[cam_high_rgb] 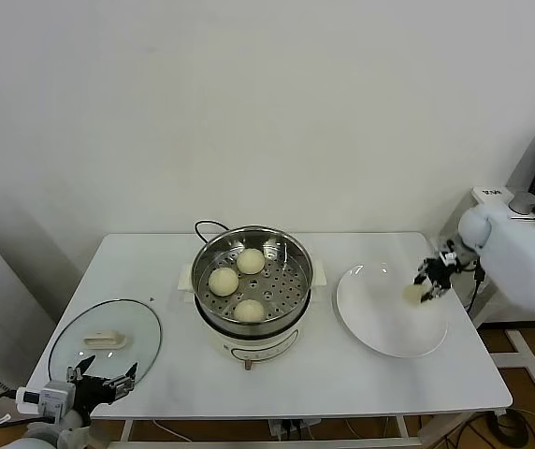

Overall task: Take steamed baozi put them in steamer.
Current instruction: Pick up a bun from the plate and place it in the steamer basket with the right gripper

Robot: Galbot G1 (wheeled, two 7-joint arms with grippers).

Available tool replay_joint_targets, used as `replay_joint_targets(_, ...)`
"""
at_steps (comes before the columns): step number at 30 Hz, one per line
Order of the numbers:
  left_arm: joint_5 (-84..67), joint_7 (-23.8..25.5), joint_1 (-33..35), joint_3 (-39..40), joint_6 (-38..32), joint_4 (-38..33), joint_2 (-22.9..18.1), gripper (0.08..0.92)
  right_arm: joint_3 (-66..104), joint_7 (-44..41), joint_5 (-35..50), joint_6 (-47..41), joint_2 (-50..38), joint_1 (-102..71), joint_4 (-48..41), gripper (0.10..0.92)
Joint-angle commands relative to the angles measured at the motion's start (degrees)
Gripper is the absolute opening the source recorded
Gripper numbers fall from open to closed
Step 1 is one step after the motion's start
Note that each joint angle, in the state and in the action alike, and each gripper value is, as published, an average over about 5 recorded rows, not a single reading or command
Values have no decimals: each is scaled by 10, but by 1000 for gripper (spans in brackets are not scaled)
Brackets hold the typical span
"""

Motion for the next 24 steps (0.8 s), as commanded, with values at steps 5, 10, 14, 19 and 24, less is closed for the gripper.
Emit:
replay_joint_targets(5,3,0,-3,2,2,-8,0,823,-413,-3,344,-171,-29,356,243,433)
replay_joint_targets(10,5,-1,-8,8,5,-11,1,823,-459,16,428,-221,-3,403,282,433)
replay_joint_targets(14,5,-1,-9,8,4,-12,2,823,-473,43,482,-272,17,425,305,433)
replay_joint_targets(19,5,-1,-10,8,2,-11,3,823,-473,80,520,-319,57,435,323,433)
replay_joint_targets(24,4,0,-11,11,-1,-11,2,823,-465,108,537,-335,101,423,325,433)
